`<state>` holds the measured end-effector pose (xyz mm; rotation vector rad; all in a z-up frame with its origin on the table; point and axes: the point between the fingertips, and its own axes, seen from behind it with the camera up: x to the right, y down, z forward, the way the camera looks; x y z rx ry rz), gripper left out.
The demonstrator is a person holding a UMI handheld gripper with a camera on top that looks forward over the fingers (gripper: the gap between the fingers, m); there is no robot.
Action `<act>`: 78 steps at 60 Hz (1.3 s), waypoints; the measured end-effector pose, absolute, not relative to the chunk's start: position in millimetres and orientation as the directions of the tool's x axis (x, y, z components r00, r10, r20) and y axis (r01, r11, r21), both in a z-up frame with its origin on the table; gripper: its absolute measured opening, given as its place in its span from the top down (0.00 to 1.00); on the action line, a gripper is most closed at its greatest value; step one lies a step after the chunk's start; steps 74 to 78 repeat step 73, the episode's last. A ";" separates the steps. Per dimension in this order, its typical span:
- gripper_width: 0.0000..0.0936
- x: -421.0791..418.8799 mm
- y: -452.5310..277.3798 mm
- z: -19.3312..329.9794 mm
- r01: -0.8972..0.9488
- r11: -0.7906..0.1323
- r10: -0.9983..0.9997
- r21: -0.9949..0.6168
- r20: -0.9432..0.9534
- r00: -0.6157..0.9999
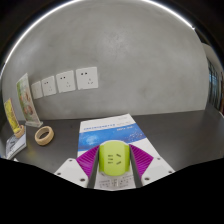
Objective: Unplug charger
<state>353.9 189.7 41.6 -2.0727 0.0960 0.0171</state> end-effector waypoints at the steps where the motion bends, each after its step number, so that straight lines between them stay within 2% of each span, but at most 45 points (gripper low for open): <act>1: 0.37 355.0 189.6 41.0 -0.076 -0.482 -0.066 -0.873 -0.050 0.997; 2: 0.25 355.7 189.2 40.8 -0.075 -0.485 -0.071 -0.871 -0.047 0.996; 4: 0.08 356.8 187.3 41.0 -0.072 -0.485 -0.076 -0.871 -0.040 0.996; 17: 0.10 350.1 145.7 69.6 -0.080 -0.444 -0.115 -0.893 -0.032 0.993; 31: 0.11 305.6 38.2 104.0 -0.076 -0.397 -0.218 -0.915 0.013 0.976; 43: 0.10 226.0 -61.4 105.6 -0.076 -0.409 -0.265 -0.909 0.039 0.963; 55: 0.10 158.2 -129.5 113.2 -0.073 -0.416 -0.249 -0.907 0.037 0.968; 65: 0.10 157.8 -168.4 129.6 0.014 -0.391 -0.240 -0.920 0.116 0.964; 78: 0.11 192.6 -194.0 124.0 0.042 -0.398 -0.240 -0.916 0.149 0.959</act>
